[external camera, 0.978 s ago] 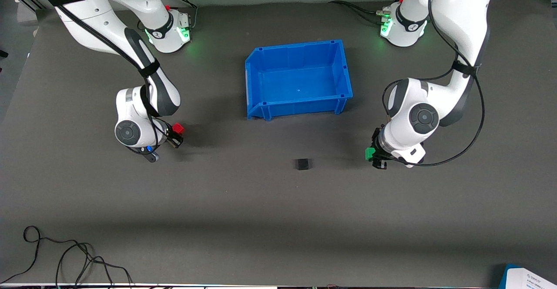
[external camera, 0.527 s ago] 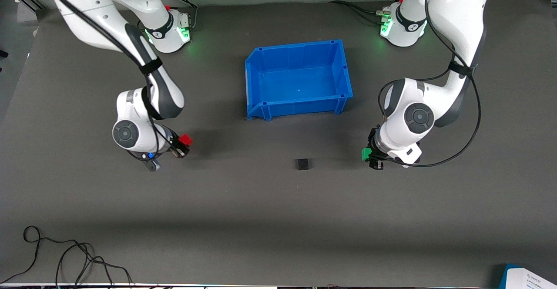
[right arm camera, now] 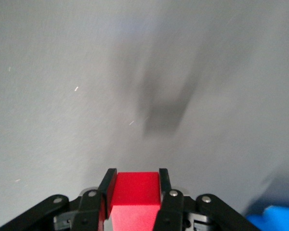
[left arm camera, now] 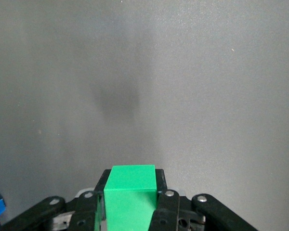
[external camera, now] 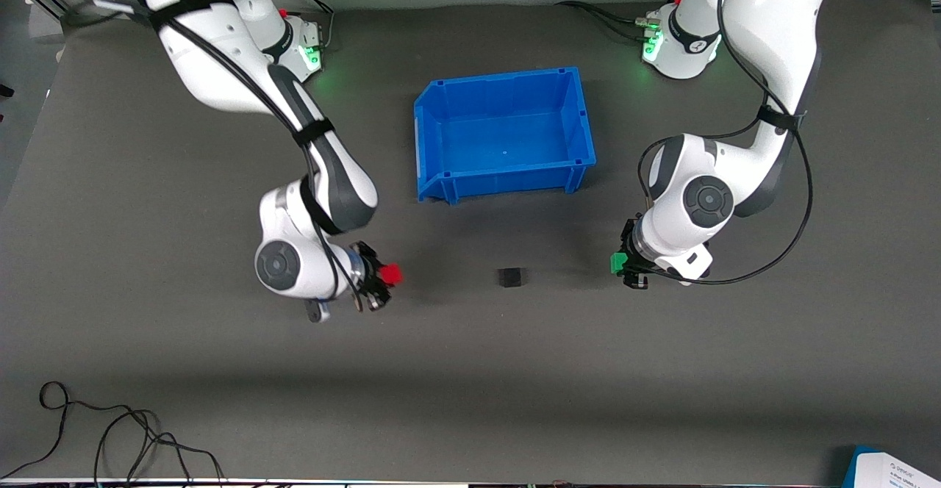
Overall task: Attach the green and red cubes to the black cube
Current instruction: 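Carry the red cube toward the black cube while the left gripper brings green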
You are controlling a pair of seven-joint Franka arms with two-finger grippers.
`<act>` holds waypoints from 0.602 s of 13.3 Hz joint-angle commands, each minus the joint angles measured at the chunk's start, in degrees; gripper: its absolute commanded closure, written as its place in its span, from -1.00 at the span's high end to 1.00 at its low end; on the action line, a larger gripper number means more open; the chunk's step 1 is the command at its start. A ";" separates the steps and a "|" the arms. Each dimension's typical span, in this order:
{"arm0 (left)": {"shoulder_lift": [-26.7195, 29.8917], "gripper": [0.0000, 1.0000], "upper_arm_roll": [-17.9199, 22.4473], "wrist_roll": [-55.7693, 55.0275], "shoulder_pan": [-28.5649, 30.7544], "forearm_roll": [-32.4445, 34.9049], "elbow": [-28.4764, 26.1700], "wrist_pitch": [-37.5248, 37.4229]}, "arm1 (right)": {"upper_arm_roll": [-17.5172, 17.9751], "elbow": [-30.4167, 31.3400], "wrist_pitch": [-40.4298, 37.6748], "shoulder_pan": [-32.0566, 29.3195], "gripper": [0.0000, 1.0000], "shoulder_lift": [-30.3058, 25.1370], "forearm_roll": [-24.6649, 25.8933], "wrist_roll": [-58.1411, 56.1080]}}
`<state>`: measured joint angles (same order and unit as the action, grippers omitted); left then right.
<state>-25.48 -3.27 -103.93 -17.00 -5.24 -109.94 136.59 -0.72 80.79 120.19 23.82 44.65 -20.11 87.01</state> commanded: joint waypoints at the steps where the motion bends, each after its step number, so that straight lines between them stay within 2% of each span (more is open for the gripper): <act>1: -0.97 -1.00 0.72 -1.63 -1.45 0.58 1.93 -1.24 | 0.63 -14.56 -1.63 2.45 -0.36 9.29 -3.18 9.63; 2: -1.23 -1.00 0.72 -1.54 -1.54 0.58 1.84 -1.24 | 0.72 -19.30 -0.59 3.94 -0.36 12.54 -3.18 13.58; 4: -1.59 -1.00 0.72 -1.54 -2.33 0.58 1.93 -0.80 | 1.24 -24.17 1.53 5.79 -0.38 17.12 -3.18 16.61; 6: -1.85 -1.00 0.72 -1.72 -3.12 0.58 1.93 -0.36 | 3.52 -24.28 2.15 5.89 -0.47 17.32 -3.10 18.27; 8: -2.90 -1.00 0.72 -1.81 -3.21 0.58 2.54 -0.18 | 3.27 -23.22 1.62 8.42 -0.47 17.14 -2.22 19.60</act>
<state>-26.63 -3.30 -104.12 -19.03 -5.24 -109.41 136.72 2.84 59.88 122.78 30.47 60.69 -22.14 104.23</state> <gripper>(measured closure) 0.634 0.604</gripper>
